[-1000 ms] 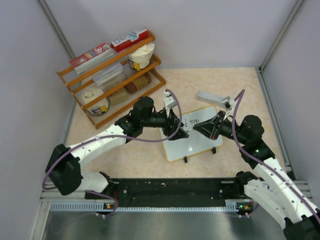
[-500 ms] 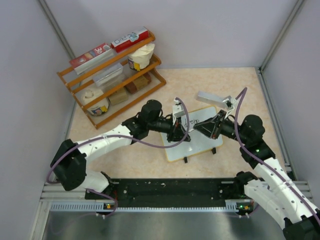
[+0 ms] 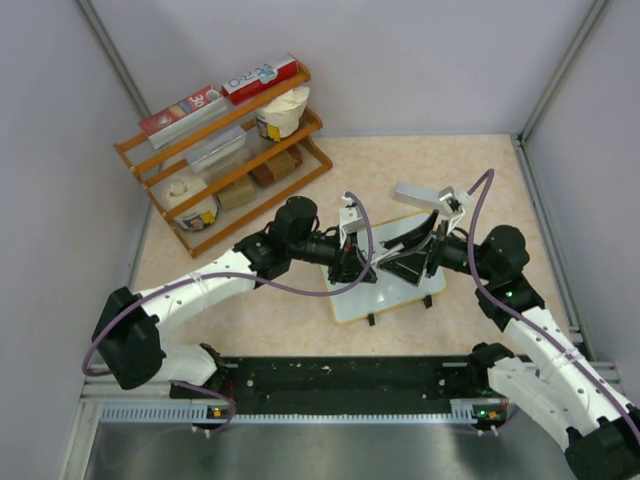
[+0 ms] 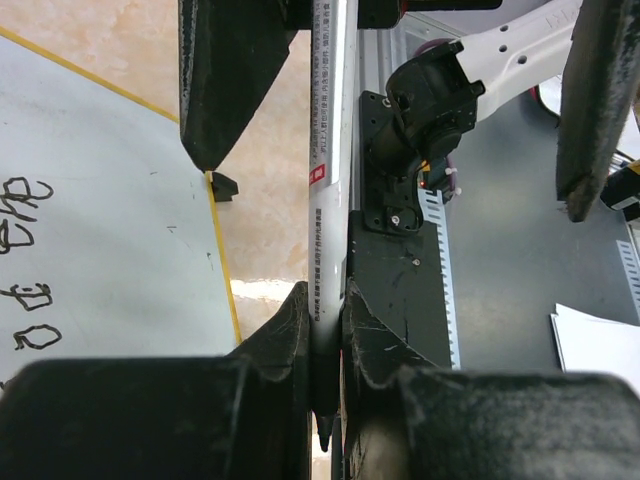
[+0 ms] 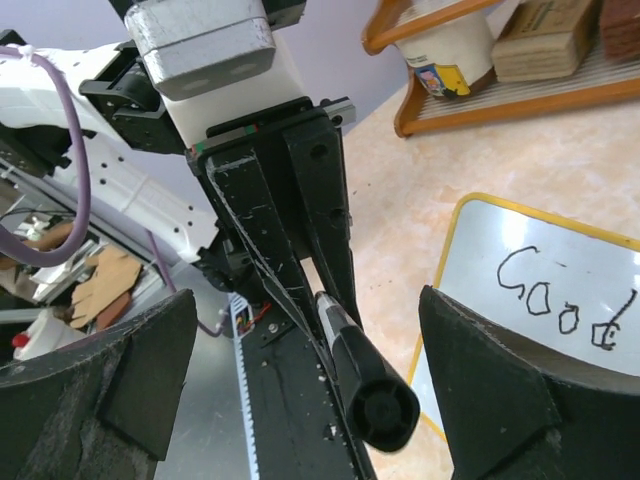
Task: Write a sentence on the whiteboard
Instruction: Pass from the right arm to the left, then pass from the left arm to the right
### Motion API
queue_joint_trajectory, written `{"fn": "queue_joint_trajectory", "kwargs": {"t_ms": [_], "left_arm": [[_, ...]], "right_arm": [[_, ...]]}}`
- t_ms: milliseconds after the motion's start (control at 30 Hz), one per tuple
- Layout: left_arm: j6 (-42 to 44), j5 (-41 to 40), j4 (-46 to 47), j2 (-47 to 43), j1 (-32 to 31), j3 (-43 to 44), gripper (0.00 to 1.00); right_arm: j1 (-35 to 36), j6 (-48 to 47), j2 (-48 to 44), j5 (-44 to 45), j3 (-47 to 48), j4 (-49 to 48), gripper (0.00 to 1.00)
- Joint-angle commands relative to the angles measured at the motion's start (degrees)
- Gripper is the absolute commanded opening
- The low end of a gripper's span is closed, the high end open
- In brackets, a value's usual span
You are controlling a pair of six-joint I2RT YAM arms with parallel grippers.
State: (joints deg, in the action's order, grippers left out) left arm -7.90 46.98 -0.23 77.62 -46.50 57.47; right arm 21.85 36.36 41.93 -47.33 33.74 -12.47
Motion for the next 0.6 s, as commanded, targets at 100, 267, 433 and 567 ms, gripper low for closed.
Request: {"fn": "queue_joint_trajectory", "kwargs": {"t_ms": [100,267,433,567], "left_arm": [[0.5,3.4,0.5,-1.4,0.2,2.8,0.0],[0.3,3.6,0.5,-1.4,0.2,3.2,0.0],[0.1,3.6,0.5,-1.3,0.1,3.4,0.0],[0.0,3.7,0.5,-1.1,0.1,3.3,0.0]], "right_arm": [[0.4,4.2,2.9,-6.5,0.1,-10.6,0.65],[1.6,2.8,5.0,-7.2,0.6,-9.4,0.53],[2.6,1.3,6.0,-6.8,0.5,-8.0,0.28],[2.7,1.3,6.0,-6.4,0.4,-7.7,0.0]]}}
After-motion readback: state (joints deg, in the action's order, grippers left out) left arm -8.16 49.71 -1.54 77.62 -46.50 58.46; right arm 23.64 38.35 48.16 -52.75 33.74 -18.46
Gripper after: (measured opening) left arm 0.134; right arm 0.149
